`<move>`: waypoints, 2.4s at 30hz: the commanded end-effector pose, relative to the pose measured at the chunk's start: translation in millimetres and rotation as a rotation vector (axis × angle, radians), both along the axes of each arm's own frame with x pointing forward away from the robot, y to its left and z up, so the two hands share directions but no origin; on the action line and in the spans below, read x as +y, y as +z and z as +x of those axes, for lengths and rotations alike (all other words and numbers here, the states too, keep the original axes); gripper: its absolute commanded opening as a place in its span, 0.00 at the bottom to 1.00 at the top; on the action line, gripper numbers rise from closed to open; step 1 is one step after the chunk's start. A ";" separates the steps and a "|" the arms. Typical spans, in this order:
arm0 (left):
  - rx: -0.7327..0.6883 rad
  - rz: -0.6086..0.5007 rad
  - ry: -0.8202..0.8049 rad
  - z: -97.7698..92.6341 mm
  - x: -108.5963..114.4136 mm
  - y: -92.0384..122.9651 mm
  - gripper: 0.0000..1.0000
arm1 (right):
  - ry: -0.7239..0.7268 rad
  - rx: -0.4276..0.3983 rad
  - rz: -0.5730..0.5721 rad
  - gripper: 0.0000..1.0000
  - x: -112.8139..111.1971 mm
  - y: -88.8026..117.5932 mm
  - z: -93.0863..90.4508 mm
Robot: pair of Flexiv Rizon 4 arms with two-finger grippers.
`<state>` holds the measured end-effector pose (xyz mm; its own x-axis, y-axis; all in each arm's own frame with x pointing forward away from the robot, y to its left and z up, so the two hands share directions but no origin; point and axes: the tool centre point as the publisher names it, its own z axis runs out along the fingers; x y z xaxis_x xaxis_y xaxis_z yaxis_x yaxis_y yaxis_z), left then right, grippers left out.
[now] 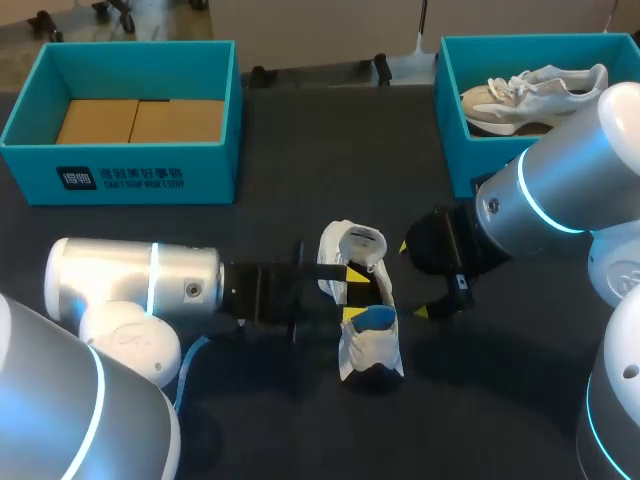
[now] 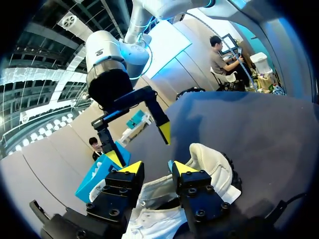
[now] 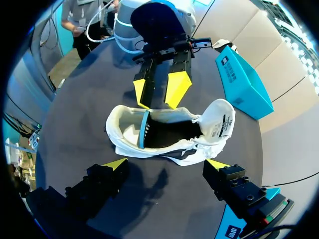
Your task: Take the shoe out of the shoebox, open the shoe tongue, remove and reinsert the insole, then place the shoe into the shoebox
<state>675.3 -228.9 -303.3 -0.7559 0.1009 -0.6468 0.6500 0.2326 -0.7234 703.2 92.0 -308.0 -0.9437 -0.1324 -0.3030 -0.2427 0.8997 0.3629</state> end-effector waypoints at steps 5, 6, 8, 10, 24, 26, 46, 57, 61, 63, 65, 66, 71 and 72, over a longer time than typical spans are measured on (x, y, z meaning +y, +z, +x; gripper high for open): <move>-0.007 0.014 0.002 11.8 1.1 8.3 0.36 | 0.000 -0.002 0.002 1.00 0.0 -1.4 -0.7; -0.005 0.024 -0.002 14.3 0.5 7.3 0.36 | 0.000 -0.002 0.002 1.00 0.0 -1.4 -0.7; -0.004 0.055 -0.011 18.1 -1.8 2.3 0.35 | 0.000 -0.002 0.002 1.00 0.0 -1.4 -0.7; -0.002 0.063 -0.022 19.3 -4.5 -2.1 0.35 | 0.000 -0.002 0.002 1.00 0.0 -1.4 -0.7; 0.053 0.109 -0.115 1.0 -11.5 -23.4 0.35 | 0.000 -0.002 0.002 1.00 0.0 -1.4 -0.7; 0.059 0.125 -0.128 -4.7 -9.2 -29.3 0.35 | 0.000 -0.002 0.002 1.00 0.0 -1.4 -0.7; 0.032 0.237 -0.217 3.3 23.3 14.2 0.45 | 0.000 -0.002 0.002 1.00 0.0 -1.4 -0.7; 0.000 0.374 -0.353 5.9 33.3 30.9 0.57 | 0.000 -0.002 0.002 1.00 0.0 -1.4 -0.7; -0.012 0.441 -0.415 5.6 37.4 37.6 0.69 | 0.000 -0.002 0.002 1.00 0.0 -1.4 -0.7; -0.019 0.485 -0.448 6.3 40.5 40.7 0.71 | 0.000 -0.002 0.002 1.00 0.0 -1.4 -0.7; -0.018 0.509 -0.466 7.2 42.2 42.1 0.80 | 0.000 -0.002 0.002 1.00 0.0 -1.4 -0.7; -0.019 0.526 -0.482 7.0 42.9 43.1 0.78 | 0.000 -0.002 0.002 1.00 0.0 -1.4 -0.7; -0.077 0.606 -0.505 11.7 47.8 45.2 1.00 | -0.009 0.008 -0.011 1.00 -4.9 -1.6 -1.6; -0.080 0.625 -0.511 13.9 49.4 45.9 1.00 | -0.009 0.008 -0.019 1.00 -9.8 -0.2 -1.8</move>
